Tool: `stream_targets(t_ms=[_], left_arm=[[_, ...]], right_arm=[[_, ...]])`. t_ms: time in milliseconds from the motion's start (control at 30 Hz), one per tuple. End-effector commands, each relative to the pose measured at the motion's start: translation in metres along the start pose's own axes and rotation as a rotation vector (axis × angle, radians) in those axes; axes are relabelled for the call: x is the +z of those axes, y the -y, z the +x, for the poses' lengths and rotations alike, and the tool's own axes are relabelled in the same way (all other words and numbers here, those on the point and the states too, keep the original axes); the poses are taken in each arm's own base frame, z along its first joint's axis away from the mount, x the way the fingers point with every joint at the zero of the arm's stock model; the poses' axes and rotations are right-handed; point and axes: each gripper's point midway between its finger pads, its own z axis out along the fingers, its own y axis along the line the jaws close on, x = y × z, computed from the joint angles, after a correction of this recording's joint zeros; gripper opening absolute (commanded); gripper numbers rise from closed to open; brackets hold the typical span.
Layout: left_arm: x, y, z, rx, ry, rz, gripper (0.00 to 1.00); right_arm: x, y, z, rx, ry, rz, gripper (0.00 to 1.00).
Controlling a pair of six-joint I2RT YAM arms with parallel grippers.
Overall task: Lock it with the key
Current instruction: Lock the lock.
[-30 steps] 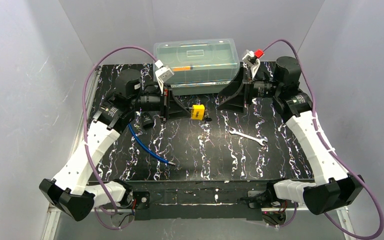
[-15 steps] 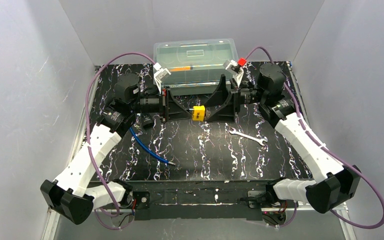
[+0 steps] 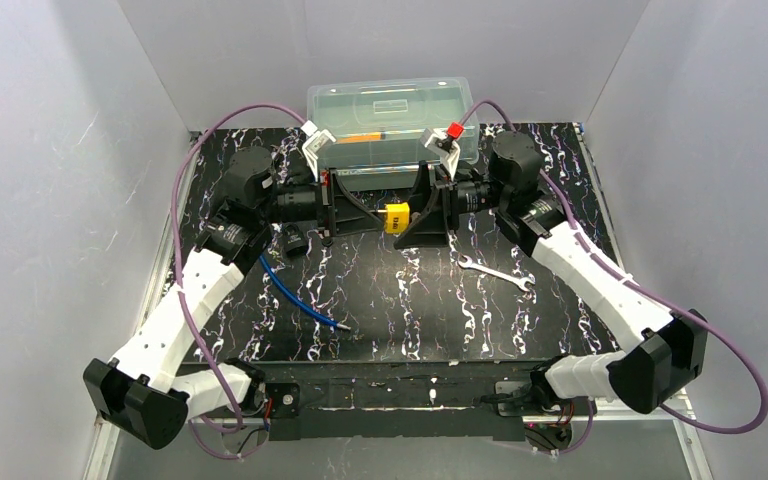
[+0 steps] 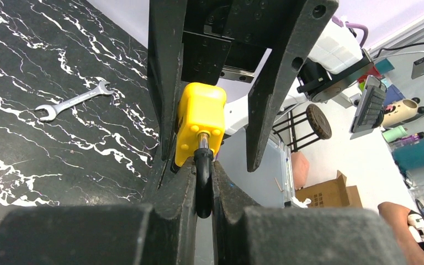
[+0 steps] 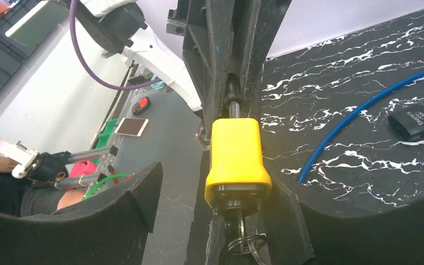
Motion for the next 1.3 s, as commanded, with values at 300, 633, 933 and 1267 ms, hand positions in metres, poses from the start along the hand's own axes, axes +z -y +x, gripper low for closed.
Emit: stream_targets(t_ms=[300, 633, 933, 1267], left_arm=[[-0.01, 0.008, -0.011, 0.011, 0.075, 0.018, 0.0], [-0.011, -0.005, -0.01, -0.055, 0.102, 0.012, 0.0], [-0.024, -0.004, -0.018, -0.046, 0.091, 0.028, 0.48], [-0.04, -0.017, -0.014, 0.032, 0.106, -0.069, 0.5]], right_arm=[[0.006, -0.005, -0.028, 0.054, 0.16, -0.052, 0.56], [0.005, -0.012, -0.034, 0.04, 0.195, -0.083, 0.29], [-0.001, -0.004, -0.033, 0.039, 0.192, -0.048, 0.01], [-0.003, -0.001, -0.028, 0.045, 0.171, -0.04, 0.01]])
